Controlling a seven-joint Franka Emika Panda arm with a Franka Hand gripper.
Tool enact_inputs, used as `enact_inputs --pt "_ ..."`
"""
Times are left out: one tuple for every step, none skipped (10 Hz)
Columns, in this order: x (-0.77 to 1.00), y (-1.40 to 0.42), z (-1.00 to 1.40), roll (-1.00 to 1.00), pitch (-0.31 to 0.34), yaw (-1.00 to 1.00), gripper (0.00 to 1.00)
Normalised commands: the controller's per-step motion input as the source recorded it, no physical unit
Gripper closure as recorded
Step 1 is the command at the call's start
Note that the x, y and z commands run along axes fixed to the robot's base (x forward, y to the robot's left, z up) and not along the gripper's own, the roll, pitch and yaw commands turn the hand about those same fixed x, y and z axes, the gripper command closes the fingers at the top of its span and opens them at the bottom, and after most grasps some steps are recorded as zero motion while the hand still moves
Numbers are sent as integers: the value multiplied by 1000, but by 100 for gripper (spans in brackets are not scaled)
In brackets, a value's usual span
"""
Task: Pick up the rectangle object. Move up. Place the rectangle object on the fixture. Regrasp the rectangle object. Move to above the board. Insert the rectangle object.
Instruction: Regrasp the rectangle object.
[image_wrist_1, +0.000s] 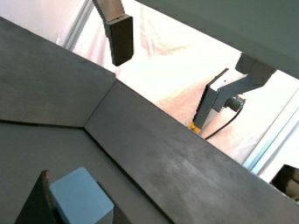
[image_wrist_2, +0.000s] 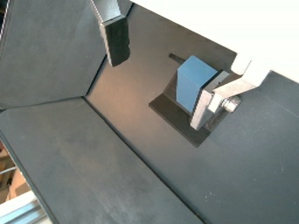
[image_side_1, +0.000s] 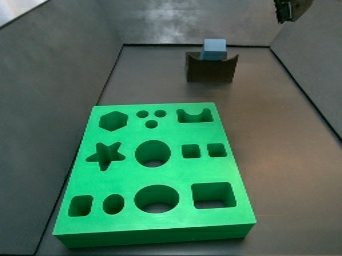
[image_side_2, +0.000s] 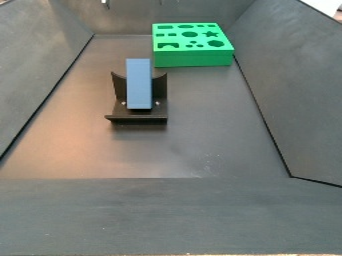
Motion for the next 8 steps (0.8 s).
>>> enact_inputs --pt "79 -34 -9 181 27 207 0" --pt "34 72 -1000 71 -24 246 0" --pt "39 72 -1000 65 -41 220 0" --pt "52 68 -1000 62 -82 182 0" --pt "59 61 -1000 68 -131 129 0" --pt "63 57 -1000 72 -153 86 0" --pt "69 53 -1000 74 -160 45 0" --pt "73 50 -1000 76 -152 8 0"
